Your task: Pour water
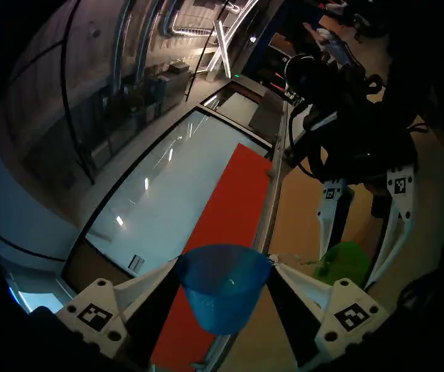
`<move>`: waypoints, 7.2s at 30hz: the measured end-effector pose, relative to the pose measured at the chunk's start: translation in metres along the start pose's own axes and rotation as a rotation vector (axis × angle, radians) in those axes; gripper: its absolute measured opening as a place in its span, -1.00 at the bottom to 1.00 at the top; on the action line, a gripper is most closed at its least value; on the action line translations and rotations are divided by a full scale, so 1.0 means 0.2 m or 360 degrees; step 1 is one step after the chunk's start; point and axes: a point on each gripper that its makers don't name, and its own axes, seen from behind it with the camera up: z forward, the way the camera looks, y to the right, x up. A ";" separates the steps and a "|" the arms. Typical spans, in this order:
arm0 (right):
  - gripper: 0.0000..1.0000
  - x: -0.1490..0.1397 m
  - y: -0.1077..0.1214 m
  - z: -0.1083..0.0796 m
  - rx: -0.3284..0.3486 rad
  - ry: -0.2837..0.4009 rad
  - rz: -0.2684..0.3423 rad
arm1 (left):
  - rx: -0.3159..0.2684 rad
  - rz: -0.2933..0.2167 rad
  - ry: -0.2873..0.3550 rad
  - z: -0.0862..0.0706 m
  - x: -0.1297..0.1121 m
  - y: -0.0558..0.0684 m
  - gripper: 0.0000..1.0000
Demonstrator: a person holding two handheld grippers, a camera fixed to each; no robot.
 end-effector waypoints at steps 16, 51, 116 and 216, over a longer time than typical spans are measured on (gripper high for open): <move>0.80 0.02 0.01 -0.01 -0.0003 0.0011 0.0002 | 0.0013 0.0088 -0.0003 0.01 0.02 -0.02 0.78; 0.79 0.05 -0.01 0.00 -0.0001 0.0031 0.0007 | 0.0004 0.0239 -0.0017 0.00 0.04 -0.02 0.78; 0.79 0.06 0.02 0.00 -0.0026 0.0047 0.0007 | 0.0063 0.0763 -0.0033 -0.04 0.13 -0.08 0.78; 0.79 0.13 0.08 -0.10 -0.0142 0.0108 0.0029 | -0.0006 -0.1479 -0.0013 -0.02 -0.24 -0.11 0.78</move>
